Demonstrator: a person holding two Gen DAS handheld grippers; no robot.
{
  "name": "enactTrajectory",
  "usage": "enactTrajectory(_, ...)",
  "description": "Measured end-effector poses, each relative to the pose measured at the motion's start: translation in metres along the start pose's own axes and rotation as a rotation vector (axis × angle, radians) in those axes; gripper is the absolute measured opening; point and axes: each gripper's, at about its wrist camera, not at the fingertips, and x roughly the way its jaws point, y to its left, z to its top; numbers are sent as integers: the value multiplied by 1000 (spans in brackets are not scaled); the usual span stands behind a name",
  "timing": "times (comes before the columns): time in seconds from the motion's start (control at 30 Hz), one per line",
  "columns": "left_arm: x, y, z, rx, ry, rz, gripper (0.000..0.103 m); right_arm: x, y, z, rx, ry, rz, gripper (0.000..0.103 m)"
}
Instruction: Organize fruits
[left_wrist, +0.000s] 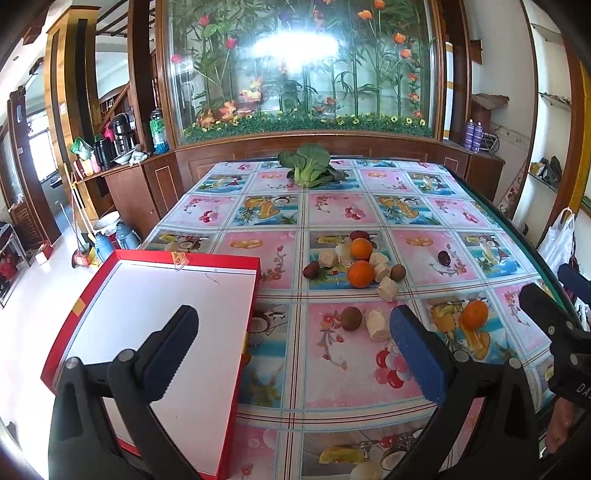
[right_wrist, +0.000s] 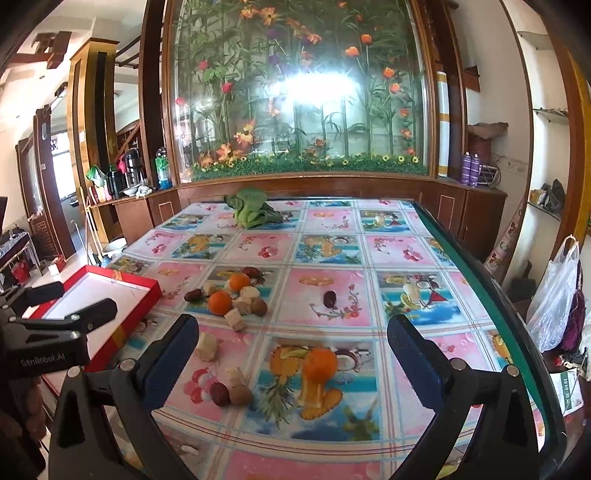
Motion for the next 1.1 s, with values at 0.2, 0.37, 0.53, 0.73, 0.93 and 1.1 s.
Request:
enactTrajectory(0.2, 14, -6, 1, 27, 31, 1, 103, 1, -21, -11, 9, 37, -24, 102)
enactTrajectory(0.37, 37, -7, 3, 62, 73, -26, 103, 13, -47, -24, 47, 109, -44, 101)
enactTrajectory(0.53, 76, -5, 19, 105, 140, -51, 103, 39, -56, -27, 115, 194, 8, 89)
enactTrajectory(0.73, 115, -18, 36, 135, 225, -121, 103, 74, -47, -21, 137, 266, 65, 75)
enactTrajectory(0.93, 148, -39, 43, 171, 291, -171, 100, 90, -45, -25, 140, 325, 72, 70)
enactTrajectory(1.1, 172, -51, 44, 201, 353, -202, 80, 94, -47, -26, 147, 366, 83, 62)
